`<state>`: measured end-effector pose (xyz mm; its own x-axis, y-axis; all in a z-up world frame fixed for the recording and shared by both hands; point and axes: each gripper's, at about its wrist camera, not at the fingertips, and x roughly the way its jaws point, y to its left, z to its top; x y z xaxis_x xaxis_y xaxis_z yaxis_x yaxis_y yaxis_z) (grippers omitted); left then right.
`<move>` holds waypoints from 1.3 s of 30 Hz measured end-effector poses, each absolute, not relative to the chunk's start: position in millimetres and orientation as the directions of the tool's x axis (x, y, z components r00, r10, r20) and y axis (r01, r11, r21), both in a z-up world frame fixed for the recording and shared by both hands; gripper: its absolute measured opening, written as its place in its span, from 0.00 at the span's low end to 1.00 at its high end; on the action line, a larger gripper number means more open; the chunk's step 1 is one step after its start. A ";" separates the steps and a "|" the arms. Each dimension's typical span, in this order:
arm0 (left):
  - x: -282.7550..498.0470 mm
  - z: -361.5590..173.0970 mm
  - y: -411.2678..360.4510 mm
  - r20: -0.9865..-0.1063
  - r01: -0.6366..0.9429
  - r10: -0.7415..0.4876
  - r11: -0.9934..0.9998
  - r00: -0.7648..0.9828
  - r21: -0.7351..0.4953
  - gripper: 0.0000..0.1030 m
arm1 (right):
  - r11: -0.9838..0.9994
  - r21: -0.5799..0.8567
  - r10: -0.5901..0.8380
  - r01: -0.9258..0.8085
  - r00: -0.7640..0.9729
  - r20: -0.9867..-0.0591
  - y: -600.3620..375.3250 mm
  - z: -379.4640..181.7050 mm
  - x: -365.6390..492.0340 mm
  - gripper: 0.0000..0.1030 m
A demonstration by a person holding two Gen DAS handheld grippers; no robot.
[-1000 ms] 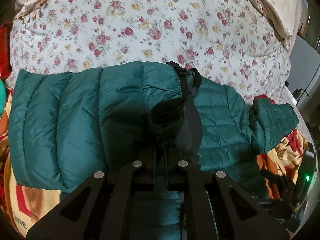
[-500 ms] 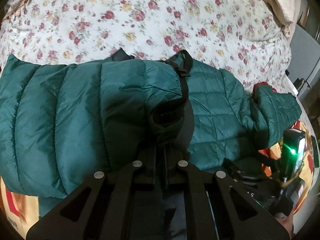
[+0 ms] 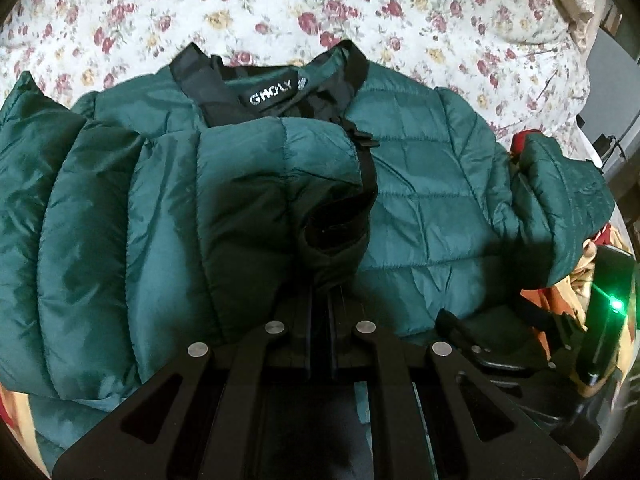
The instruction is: Fold large clothes
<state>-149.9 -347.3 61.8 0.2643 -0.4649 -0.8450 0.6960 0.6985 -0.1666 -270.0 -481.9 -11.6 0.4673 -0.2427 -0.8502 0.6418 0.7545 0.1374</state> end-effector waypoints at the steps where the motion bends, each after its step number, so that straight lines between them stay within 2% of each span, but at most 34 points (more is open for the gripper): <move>1: -149.7 61.1 -347.8 -0.846 0.697 -0.464 0.698 0.263 -0.166 0.05 | 0.756 0.135 -0.242 0.641 0.464 -0.852 -480.9 -10.7 -270.2 1.00; 5: -150.0 61.0 -347.8 -0.846 0.705 -0.473 0.686 0.248 -0.177 0.05 | 0.752 0.129 -0.244 0.646 0.456 -0.856 -479.9 -2.3 -273.5 1.00; 6: -149.8 61.0 -346.8 -0.845 0.701 -0.474 0.689 0.246 -0.182 0.08 | 0.752 0.130 -0.245 0.646 0.457 -0.855 -480.0 -2.0 -273.7 1.00; 8: -149.6 62.1 -342.9 -0.840 0.693 -0.497 0.685 0.218 -0.225 0.19 | 0.754 0.127 -0.245 0.645 0.455 -0.856 -480.8 -2.3 -273.4 1.00; 10: -151.1 66.3 -338.9 -0.840 0.691 -0.514 0.672 0.177 -0.266 0.54 | 0.754 0.125 -0.246 0.645 0.454 -0.856 -477.2 -1.4 -274.1 1.00; 12: -155.3 78.3 -331.0 -0.822 0.695 -0.543 0.657 0.169 -0.291 0.63 | 0.754 0.129 -0.243 0.644 0.457 -0.856 -477.8 -2.5 -273.3 1.00; 16: -164.9 117.6 -303.0 -0.766 0.727 -0.603 0.626 0.223 -0.281 0.68 | 0.749 0.166 -0.224 0.641 0.481 -0.848 -476.2 2.6 -282.2 1.00; 22: -144.4 148.6 -239.7 -0.732 0.675 -0.597 0.691 0.329 -0.260 0.69 | 0.752 0.275 -0.170 0.599 0.578 -0.798 -475.9 26.1 -281.5 1.00; 33: -81.0 128.8 -153.0 -0.742 0.477 -0.441 0.859 0.505 -0.185 0.69 | 0.797 0.365 -0.043 0.481 0.648 -0.760 -448.5 42.0 -216.0 1.00; 39: -62.3 104.8 -143.7 -0.768 0.441 -0.405 0.879 0.496 -0.179 0.69 | 0.823 0.354 -0.018 0.443 0.645 -0.764 -436.1 36.4 -185.2 1.00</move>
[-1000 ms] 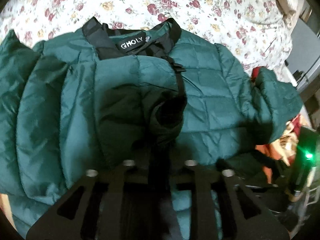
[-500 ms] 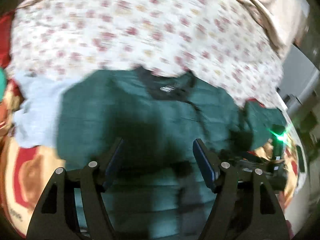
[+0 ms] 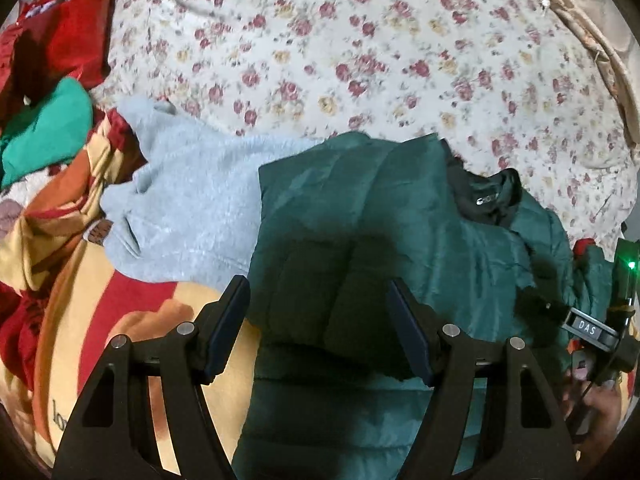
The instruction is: Fold large clothes
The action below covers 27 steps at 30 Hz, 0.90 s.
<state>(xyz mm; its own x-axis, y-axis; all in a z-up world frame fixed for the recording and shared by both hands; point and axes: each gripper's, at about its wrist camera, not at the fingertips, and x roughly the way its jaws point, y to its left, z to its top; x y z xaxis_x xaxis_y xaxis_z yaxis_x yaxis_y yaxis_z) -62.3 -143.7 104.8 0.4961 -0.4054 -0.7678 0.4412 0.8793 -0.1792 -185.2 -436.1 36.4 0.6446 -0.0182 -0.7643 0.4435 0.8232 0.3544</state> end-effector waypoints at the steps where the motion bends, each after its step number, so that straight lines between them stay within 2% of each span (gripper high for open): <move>1: -59.8 101.2 -143.8 -0.770 0.439 -0.402 0.881 0.495 -0.177 0.69 | 0.825 0.354 -0.016 0.441 0.644 -0.765 -435.0 35.3 -181.4 0.99; 3: -55.8 97.6 -146.2 -0.774 0.438 -0.401 0.881 0.490 -0.180 0.69 | 0.825 0.359 -0.005 0.435 0.642 -0.767 -433.2 31.7 -174.5 0.97; 5: -52.4 94.4 -146.8 -0.777 0.434 -0.403 0.881 0.483 -0.188 0.69 | 0.824 0.371 0.008 0.427 0.647 -0.762 -432.5 29.1 -169.9 0.88; 7: -50.4 92.1 -146.9 -0.778 0.431 -0.404 0.882 0.481 -0.191 0.69 | 0.832 0.367 -0.002 0.415 0.664 -0.748 -429.4 29.5 -166.5 0.72; 8: -49.7 91.6 -147.5 -0.780 0.430 -0.403 0.882 0.480 -0.191 0.69 | 0.838 0.353 -0.016 0.415 0.666 -0.745 -427.9 30.1 -164.9 0.67; 9: -48.2 90.4 -147.8 -0.782 0.428 -0.401 0.883 0.478 -0.191 0.69 | 0.844 0.344 -0.024 0.412 0.669 -0.743 -426.5 30.3 -163.2 0.56; 11: -46.5 87.8 -148.2 -0.786 0.423 -0.398 0.885 0.472 -0.194 0.69 | 0.851 0.333 -0.033 0.407 0.674 -0.738 -425.2 31.1 -161.9 0.46; 13: -45.3 86.8 -148.2 -0.789 0.417 -0.398 0.887 0.468 -0.199 0.69 | 0.865 0.315 -0.046 0.391 0.686 -0.726 -422.7 36.0 -164.6 0.24; 15: -46.2 87.7 -148.0 -0.788 0.416 -0.396 0.888 0.470 -0.198 0.69 | 0.888 0.268 -0.080 0.373 0.701 -0.709 -417.9 47.7 -170.3 0.14; 21: -48.6 91.2 -146.1 -0.789 0.411 -0.396 0.889 0.470 -0.201 0.69 | 0.909 0.146 -0.226 0.390 0.757 -0.614 -419.8 94.2 -204.9 0.10; 27: -51.3 90.7 -148.8 -0.791 0.416 -0.393 0.888 0.469 -0.195 0.69 | 0.878 0.104 -0.320 0.467 0.735 -0.597 -445.8 105.3 -227.4 0.10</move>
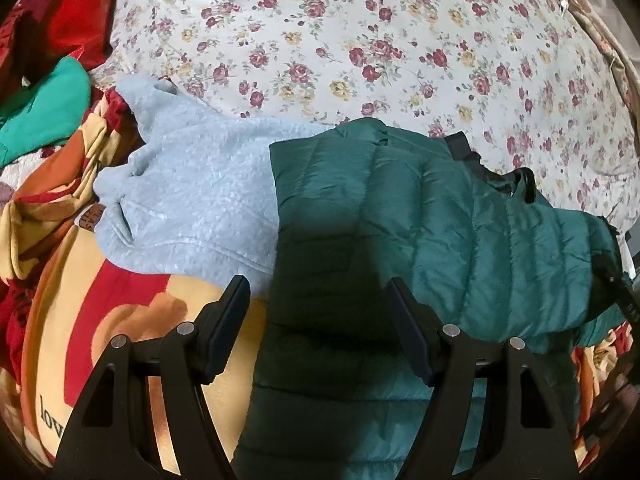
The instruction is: Fold large clothes
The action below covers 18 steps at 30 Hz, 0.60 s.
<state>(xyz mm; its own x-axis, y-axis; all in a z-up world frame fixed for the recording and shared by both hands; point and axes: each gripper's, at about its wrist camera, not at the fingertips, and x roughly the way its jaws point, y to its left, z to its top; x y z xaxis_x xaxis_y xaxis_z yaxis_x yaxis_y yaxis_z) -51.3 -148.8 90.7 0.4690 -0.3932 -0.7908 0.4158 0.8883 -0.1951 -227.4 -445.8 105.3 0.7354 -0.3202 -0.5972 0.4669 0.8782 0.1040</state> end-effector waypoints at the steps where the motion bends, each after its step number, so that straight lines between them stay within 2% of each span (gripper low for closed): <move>1: -51.3 89.6 -149.8 -0.793 0.418 -0.391 0.888 0.468 -0.191 0.69 | 0.872 0.107 -0.324 0.479 0.726 -0.606 -450.2 101.7 -229.8 0.10; 9: -47.3 75.2 -152.0 -0.815 0.404 -0.360 0.898 0.453 -0.172 0.69 | 0.814 0.135 -0.317 0.565 0.627 -0.712 -482.0 43.2 -235.4 0.10; 12: -48.9 78.2 -152.4 -0.809 0.405 -0.371 0.896 0.455 -0.183 0.69 | 0.807 0.170 -0.291 0.565 0.632 -0.718 -490.4 31.6 -233.9 0.10; 14: -50.5 81.9 -153.1 -0.801 0.407 -0.378 0.894 0.465 -0.186 0.69 | 0.798 0.186 -0.280 0.573 0.626 -0.728 -494.3 32.5 -236.0 0.28; 15: -51.0 84.0 -154.0 -0.797 0.408 -0.381 0.894 0.469 -0.187 0.69 | 0.791 0.183 -0.287 0.584 0.618 -0.732 -494.3 35.1 -238.5 0.51; 16: -51.2 85.9 -155.3 -0.793 0.410 -0.387 0.892 0.470 -0.192 0.69 | 0.787 0.193 -0.292 0.586 0.629 -0.720 -492.8 39.7 -243.8 0.65; 18: -50.9 88.4 -158.7 -0.788 0.413 -0.397 0.888 0.470 -0.201 0.69 | 0.785 0.213 -0.309 0.581 0.666 -0.679 -483.7 54.9 -255.6 0.69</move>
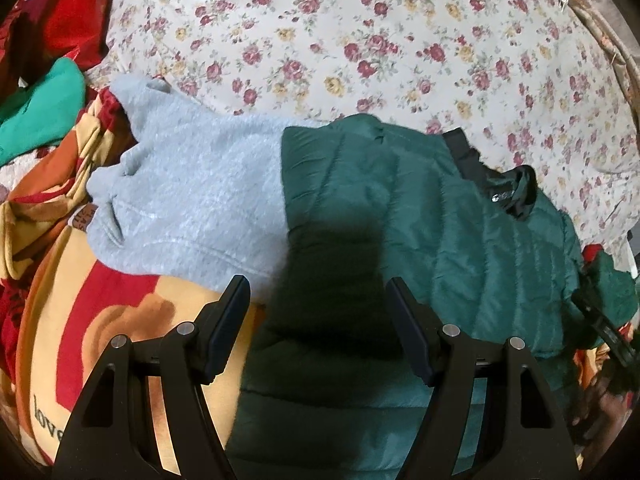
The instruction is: Fold large clothes
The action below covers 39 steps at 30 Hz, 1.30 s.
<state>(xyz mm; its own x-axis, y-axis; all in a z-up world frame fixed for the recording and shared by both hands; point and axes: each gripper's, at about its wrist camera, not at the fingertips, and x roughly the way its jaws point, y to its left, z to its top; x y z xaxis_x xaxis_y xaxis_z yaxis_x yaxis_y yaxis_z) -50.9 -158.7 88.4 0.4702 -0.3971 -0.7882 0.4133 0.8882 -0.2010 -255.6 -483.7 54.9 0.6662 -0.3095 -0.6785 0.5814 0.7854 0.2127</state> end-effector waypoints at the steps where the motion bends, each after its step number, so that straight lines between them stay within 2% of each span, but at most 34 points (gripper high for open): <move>1: -51.0 89.7 -161.6 -0.784 0.415 -0.400 0.887 0.474 -0.201 0.69 | 0.791 0.213 -0.311 0.573 0.677 -0.667 -478.6 61.4 -257.4 0.69; 5: -51.2 91.0 -178.9 -0.777 0.429 -0.404 0.883 0.483 -0.192 0.69 | 0.861 0.249 -0.209 0.444 0.755 -0.621 -447.8 83.6 -242.9 0.69; 7: -51.5 89.5 -190.1 -0.772 0.434 -0.404 0.882 0.491 -0.185 0.69 | 0.900 0.237 -0.137 0.366 0.754 -0.643 -429.3 81.7 -220.2 0.69; 11: -48.0 77.2 -211.7 -0.783 0.436 -0.370 0.889 0.501 -0.140 0.69 | 0.933 0.187 -0.098 0.307 0.717 -0.690 -406.1 61.6 -178.3 0.69; 15: -43.9 63.3 -224.5 -0.790 0.439 -0.331 0.894 0.517 -0.087 0.69 | 0.934 0.147 -0.125 0.326 0.683 -0.719 -404.4 40.3 -154.4 0.69; 19: -41.3 54.1 -230.3 -0.792 0.445 -0.321 0.893 0.520 -0.070 0.77 | 0.922 0.153 -0.140 0.354 0.676 -0.723 -416.9 30.7 -141.0 0.69; 25: -43.1 46.4 -238.5 -0.794 0.451 -0.296 0.892 0.531 -0.031 0.81 | 0.924 0.144 -0.144 0.354 0.672 -0.726 -420.7 31.7 -135.8 0.69; 32: -41.7 42.4 -238.5 -0.799 0.474 -0.320 0.879 0.509 -0.049 0.89 | 0.893 0.241 -0.138 0.380 0.741 -0.657 -440.7 64.6 -203.5 0.69; 36: -44.6 39.8 -242.7 -0.798 0.486 -0.311 0.873 0.516 -0.026 0.95 | 0.875 0.226 -0.151 0.428 0.685 -0.713 -458.7 51.4 -222.3 0.69; 39: -44.1 38.6 -243.2 -0.801 0.488 -0.310 0.873 0.512 -0.026 0.96 | 0.870 0.214 -0.152 0.444 0.654 -0.741 -466.6 35.1 -217.4 0.64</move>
<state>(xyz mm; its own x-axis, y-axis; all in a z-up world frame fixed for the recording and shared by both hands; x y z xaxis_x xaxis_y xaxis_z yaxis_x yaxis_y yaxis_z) -44.1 -243.2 38.6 0.5121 -0.3098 -0.8011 0.4878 0.8726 -0.0256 -217.4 -466.6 35.1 0.6537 -0.1518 -0.7414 0.4444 0.8700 0.2137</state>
